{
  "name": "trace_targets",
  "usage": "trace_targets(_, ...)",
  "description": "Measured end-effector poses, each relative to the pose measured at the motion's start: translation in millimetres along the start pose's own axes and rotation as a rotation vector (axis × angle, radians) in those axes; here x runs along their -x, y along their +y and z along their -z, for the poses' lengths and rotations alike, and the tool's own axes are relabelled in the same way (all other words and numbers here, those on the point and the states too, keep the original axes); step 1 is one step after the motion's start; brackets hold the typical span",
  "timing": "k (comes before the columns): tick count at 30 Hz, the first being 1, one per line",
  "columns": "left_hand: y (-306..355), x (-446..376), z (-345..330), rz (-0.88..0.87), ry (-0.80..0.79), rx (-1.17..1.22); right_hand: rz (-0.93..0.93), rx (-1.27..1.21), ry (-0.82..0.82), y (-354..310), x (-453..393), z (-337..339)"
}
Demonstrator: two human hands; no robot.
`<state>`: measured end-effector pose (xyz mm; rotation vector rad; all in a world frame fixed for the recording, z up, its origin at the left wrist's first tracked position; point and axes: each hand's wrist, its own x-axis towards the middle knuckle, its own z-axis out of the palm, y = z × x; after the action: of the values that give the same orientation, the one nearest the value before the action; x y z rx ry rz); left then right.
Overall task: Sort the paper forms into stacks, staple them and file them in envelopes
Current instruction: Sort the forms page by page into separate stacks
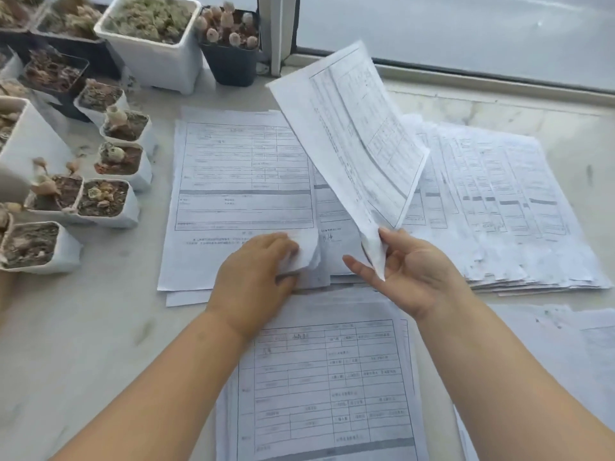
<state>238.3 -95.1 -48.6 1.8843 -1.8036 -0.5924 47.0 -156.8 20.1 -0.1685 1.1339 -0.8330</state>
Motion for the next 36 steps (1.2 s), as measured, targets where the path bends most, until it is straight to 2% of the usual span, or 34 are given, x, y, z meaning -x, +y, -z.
trace_targets(3,-5,-1,2,0.06,0.124,0.136,-0.006,0.034,0.016,4,-10,-2)
trace_targets(7,-10,-4,5,0.028,0.145,0.358,-0.031,0.097,0.006,9,-24,-6)
trace_targets(12,-14,-3,4,-0.05,-0.068,0.096,-0.066,0.08,-0.078,13,-34,-17)
trace_targets(15,-13,-1,5,-0.079,-0.047,0.085,-0.072,0.079,-0.115,8,-35,-20)
trace_targets(17,-16,-1,4,-0.005,-0.002,0.19,-0.062,0.079,-0.124,4,-36,-20)
trace_targets(22,-17,-8,-5,0.305,0.093,0.492,-0.068,0.061,-0.127,2,-44,-18)
trace_targets(29,-2,-11,-6,0.32,0.247,0.536,-0.089,0.054,-0.154,6,-51,-18)
trace_targets(36,-8,-12,-5,0.35,0.203,0.542,-0.1,0.056,-0.177,4,-49,-21)
